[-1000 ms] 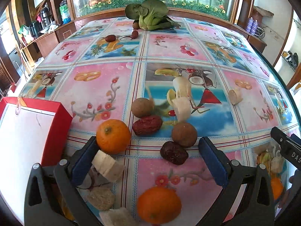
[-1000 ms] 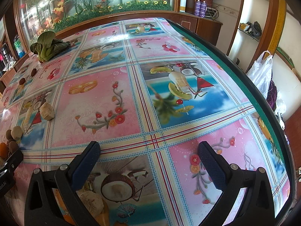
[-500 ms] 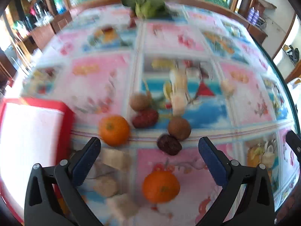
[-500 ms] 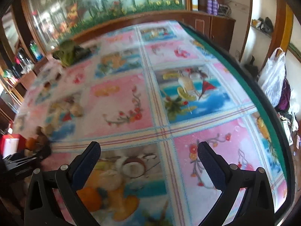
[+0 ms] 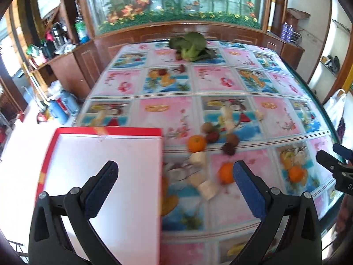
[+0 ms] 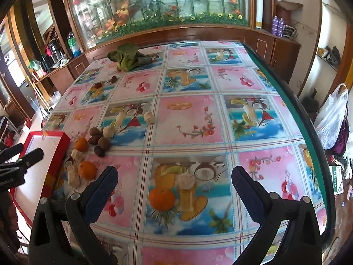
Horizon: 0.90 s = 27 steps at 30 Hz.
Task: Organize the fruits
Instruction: 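Reach the left gripper to one orange while the right gripper reaches another orange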
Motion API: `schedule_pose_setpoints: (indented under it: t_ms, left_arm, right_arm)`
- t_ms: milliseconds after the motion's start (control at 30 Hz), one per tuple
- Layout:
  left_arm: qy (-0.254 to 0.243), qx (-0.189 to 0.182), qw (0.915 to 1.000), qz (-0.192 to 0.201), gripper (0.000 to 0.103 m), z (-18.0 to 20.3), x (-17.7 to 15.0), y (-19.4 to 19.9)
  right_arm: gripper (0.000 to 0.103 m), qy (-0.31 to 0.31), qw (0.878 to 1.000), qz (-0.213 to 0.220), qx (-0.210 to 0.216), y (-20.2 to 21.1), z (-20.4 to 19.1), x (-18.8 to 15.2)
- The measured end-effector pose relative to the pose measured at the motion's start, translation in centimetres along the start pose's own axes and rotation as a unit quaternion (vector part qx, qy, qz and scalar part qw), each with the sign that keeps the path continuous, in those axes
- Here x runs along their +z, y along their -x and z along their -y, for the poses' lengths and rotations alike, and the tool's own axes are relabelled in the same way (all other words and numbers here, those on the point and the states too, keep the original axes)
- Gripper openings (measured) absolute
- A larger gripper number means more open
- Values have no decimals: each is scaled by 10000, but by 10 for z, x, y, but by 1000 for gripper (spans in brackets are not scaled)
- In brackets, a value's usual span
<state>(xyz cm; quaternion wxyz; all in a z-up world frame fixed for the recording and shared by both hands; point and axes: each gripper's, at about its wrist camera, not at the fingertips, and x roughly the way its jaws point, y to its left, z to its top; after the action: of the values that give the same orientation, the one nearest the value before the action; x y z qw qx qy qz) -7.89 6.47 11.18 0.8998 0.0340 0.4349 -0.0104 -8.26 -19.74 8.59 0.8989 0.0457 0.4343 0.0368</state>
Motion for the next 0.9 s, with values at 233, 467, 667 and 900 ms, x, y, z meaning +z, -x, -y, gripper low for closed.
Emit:
schedule_pose_setpoints:
  t_ms: [233, 467, 667, 900]
  left_arm:
    - [-237, -80, 9996, -125, 103, -10, -13, 1]
    - [-712, -472, 9962, -163, 103, 18, -10, -3]
    - [-679, -552, 9953, -407, 103, 37, 1, -16]
    - [-695, -534, 9947, -545, 103, 48, 3, -26]
  right_arm:
    - [102, 351, 9993, -141, 7, -4, -11, -9]
    - [101, 95, 9997, -233, 23, -10, 4, -16]
    - [98, 238, 9994, -226, 115, -11, 2, -16]
    - [78, 383, 9979, -408, 336, -21, 1, -13]
